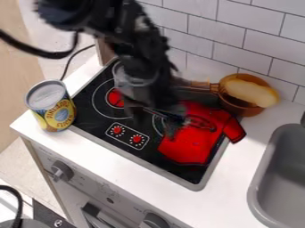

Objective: Put the red T-shirt on the right side burner

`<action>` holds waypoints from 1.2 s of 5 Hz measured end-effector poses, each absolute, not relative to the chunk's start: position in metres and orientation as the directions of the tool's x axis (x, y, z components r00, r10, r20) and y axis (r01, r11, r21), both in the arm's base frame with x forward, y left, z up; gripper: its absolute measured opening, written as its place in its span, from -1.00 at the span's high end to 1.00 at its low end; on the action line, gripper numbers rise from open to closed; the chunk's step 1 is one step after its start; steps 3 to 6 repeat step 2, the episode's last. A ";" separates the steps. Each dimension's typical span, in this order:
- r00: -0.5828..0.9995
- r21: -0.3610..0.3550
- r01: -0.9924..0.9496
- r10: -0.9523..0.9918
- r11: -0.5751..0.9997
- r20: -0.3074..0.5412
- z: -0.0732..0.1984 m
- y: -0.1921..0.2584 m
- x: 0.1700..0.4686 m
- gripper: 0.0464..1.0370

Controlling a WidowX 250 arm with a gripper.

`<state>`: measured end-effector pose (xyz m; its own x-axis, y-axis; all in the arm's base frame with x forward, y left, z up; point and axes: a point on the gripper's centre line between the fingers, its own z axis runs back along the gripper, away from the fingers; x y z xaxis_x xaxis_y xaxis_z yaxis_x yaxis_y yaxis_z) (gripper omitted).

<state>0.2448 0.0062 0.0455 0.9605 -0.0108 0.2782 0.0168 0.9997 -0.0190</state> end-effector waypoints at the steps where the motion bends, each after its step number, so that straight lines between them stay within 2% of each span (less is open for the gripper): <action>1: 0.942 0.084 -0.066 0.034 0.994 0.335 0.047 0.048 0.233 -0.92; 2: 0.937 0.096 -0.110 0.071 0.989 0.341 0.051 0.080 0.229 -0.93; 6: 0.937 0.096 -0.110 0.071 0.989 0.341 0.051 0.080 0.229 -0.93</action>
